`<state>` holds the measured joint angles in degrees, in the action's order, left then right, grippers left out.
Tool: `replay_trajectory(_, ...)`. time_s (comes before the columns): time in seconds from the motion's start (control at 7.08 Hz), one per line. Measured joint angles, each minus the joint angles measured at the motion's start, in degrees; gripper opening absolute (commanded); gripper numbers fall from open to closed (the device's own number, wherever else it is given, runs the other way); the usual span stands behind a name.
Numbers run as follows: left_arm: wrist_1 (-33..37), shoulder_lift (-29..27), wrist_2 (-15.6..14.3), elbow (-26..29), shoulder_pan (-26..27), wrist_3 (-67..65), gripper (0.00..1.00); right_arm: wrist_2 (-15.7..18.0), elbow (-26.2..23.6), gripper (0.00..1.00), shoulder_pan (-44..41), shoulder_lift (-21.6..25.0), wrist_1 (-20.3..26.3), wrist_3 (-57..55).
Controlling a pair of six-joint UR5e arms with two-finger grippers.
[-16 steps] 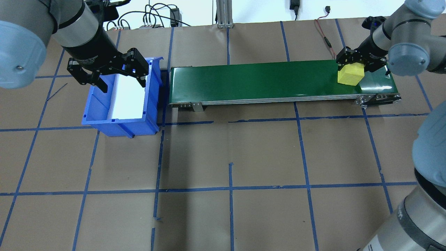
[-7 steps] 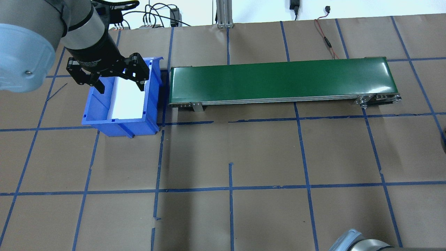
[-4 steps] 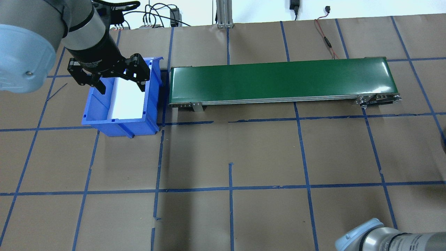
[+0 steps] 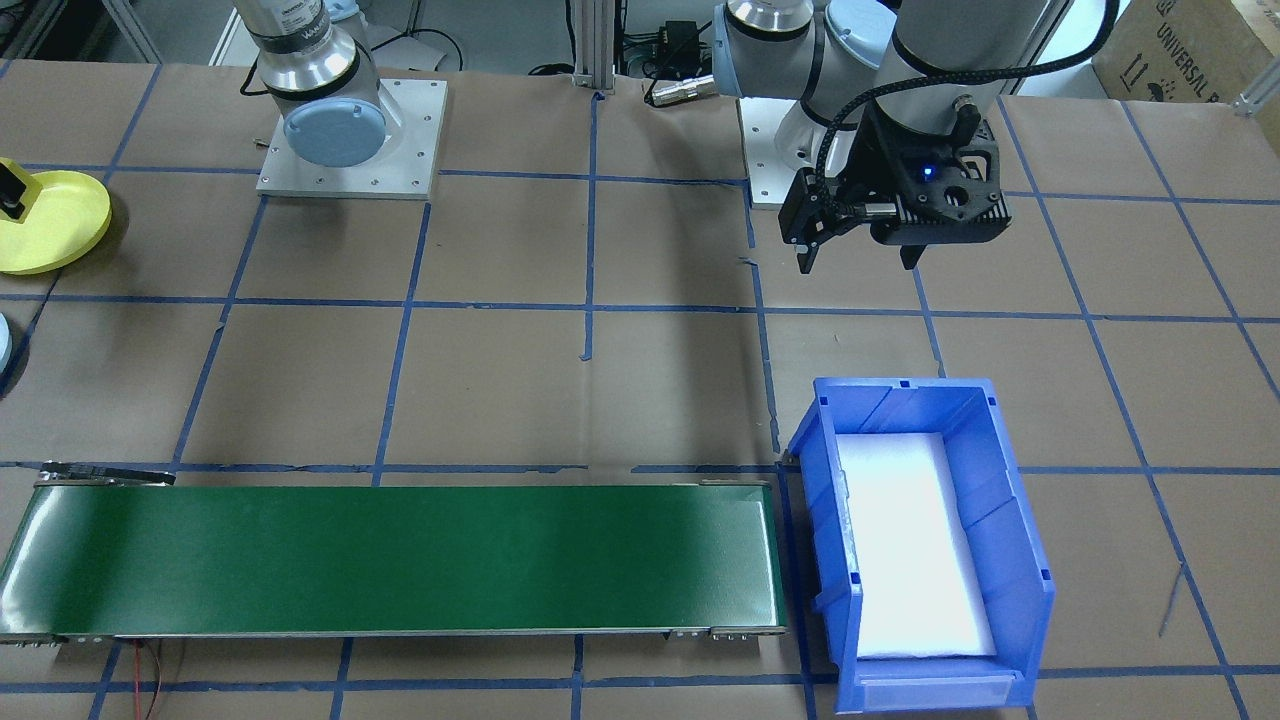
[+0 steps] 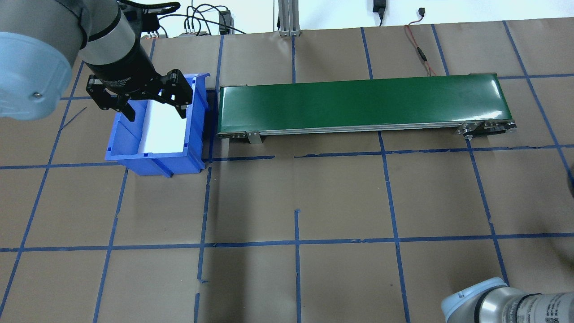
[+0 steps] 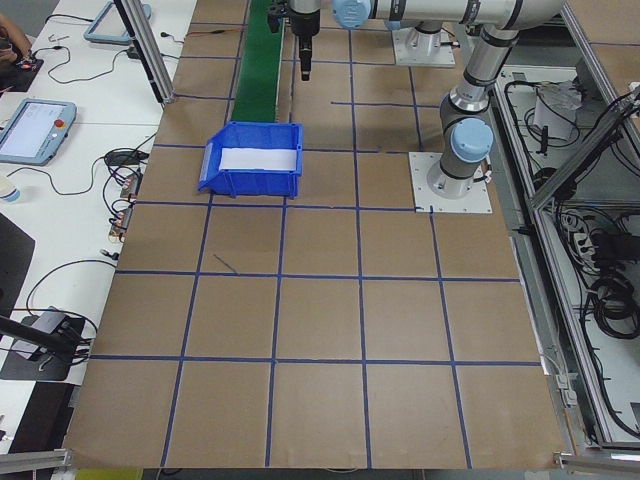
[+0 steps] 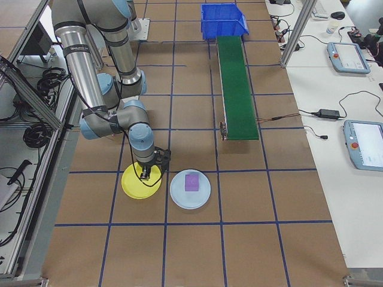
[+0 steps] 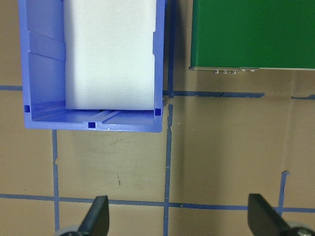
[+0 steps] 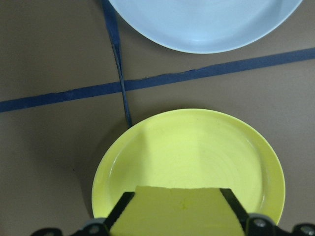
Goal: Move block left to right into plate
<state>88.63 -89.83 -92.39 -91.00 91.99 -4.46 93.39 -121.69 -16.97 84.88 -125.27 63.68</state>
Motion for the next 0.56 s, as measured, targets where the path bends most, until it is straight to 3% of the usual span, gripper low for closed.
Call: replay_trajectory(0.56,0.2,0.2,-0.2,0.4,0.1,0.1,1.00,0.4,0.7,1.00,-0.2,-0.1,0.2,-1.4)
